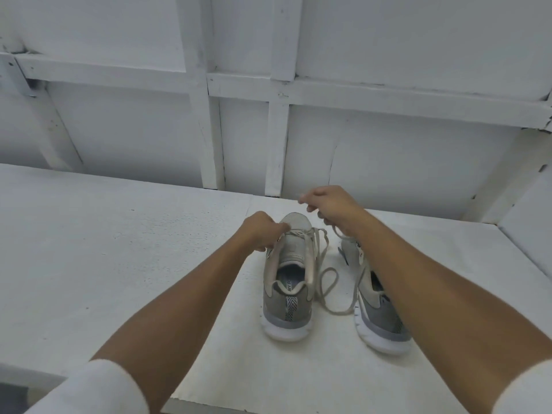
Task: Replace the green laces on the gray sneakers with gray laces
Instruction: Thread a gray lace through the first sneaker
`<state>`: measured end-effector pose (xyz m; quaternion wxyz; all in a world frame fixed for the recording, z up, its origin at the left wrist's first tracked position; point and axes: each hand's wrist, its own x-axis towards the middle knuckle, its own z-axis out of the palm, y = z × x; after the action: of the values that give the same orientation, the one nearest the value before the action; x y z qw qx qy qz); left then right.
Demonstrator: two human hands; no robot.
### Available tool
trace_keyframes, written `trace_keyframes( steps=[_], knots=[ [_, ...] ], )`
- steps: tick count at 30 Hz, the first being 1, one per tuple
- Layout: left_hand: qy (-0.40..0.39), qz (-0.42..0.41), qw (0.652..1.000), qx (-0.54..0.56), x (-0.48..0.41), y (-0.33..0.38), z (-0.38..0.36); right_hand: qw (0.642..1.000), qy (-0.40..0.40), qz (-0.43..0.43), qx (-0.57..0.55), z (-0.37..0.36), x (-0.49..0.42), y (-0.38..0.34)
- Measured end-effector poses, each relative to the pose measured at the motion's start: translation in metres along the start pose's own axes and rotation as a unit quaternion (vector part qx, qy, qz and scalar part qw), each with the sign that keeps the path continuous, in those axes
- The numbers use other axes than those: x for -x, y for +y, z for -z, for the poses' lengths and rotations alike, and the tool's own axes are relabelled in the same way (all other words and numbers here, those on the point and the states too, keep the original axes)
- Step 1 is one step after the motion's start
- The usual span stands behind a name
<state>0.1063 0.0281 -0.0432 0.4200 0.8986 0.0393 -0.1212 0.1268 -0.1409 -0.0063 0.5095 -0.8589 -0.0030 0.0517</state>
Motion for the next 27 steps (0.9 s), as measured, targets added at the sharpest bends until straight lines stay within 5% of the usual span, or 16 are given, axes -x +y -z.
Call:
trace_keyframes(
  steps=[15, 27],
  knots=[
    [-0.018, 0.123, 0.975, 0.183, -0.009, -0.009, -0.004, 0.993, 0.008, -0.035, 0.116, -0.051, -0.008, 0.037],
    [-0.028, 0.153, 0.963, 0.221, -0.012, -0.013, -0.004, 0.986, -0.001, -0.029, 0.162, -0.057, -0.007, 0.037]
  ],
)
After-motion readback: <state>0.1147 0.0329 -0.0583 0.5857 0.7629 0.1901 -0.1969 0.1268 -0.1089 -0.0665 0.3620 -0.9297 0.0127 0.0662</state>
